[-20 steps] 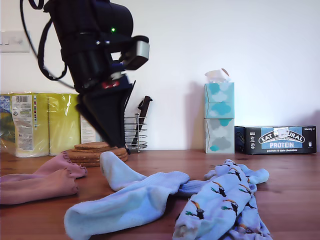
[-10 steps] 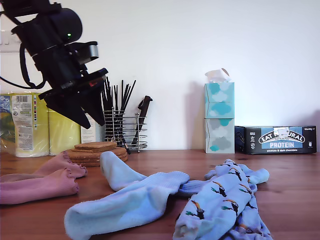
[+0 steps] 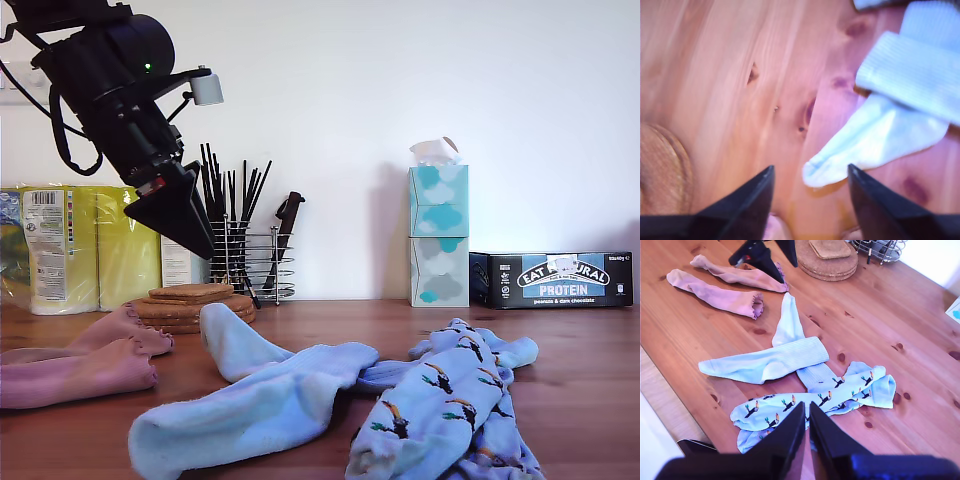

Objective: Pair up the socks based on colour and pattern, by placing each sock on top of its pair

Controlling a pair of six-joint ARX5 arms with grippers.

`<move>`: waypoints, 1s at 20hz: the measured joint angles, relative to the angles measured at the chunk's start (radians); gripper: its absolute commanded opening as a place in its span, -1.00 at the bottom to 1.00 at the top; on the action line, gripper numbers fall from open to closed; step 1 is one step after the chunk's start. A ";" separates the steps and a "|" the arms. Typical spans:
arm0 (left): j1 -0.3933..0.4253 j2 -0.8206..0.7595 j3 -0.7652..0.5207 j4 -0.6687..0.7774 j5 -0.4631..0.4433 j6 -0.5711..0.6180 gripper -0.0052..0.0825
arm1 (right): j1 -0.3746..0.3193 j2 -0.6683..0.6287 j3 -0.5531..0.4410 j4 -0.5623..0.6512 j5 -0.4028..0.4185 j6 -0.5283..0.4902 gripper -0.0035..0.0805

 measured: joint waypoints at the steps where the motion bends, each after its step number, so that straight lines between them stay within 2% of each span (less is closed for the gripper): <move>1: 0.001 0.000 0.000 0.001 0.000 0.067 0.38 | 0.000 0.000 0.000 0.000 0.000 0.000 -0.95; 4: 0.002 0.014 0.000 0.010 -0.008 0.217 0.38 | 0.000 0.000 0.000 0.000 0.000 0.000 -0.95; 8: -0.004 0.110 0.000 -0.005 -0.059 0.260 0.38 | 0.000 0.000 0.000 0.000 0.001 0.000 -0.95; 12: -0.013 0.168 0.000 -0.002 -0.064 0.294 0.38 | 0.000 0.000 0.000 0.000 0.001 0.000 -0.95; 14: -0.029 0.168 0.000 0.032 -0.062 0.296 0.29 | 0.000 0.000 0.000 0.000 0.001 0.000 -0.95; 16: -0.044 0.168 0.000 0.050 -0.055 0.296 -0.04 | 0.000 0.000 0.000 0.000 0.001 0.000 -0.95; 18: -0.053 0.168 0.000 0.045 -0.045 0.296 -0.69 | 0.000 0.000 0.000 0.000 0.001 0.000 -0.95; 19: -0.059 0.168 0.000 0.042 -0.052 0.296 -0.88 | 0.000 0.000 0.000 0.000 0.001 0.000 -0.95; 20: -0.062 0.168 0.000 0.039 -0.069 0.296 -0.93 | 0.000 0.000 0.000 0.000 0.001 0.000 -0.95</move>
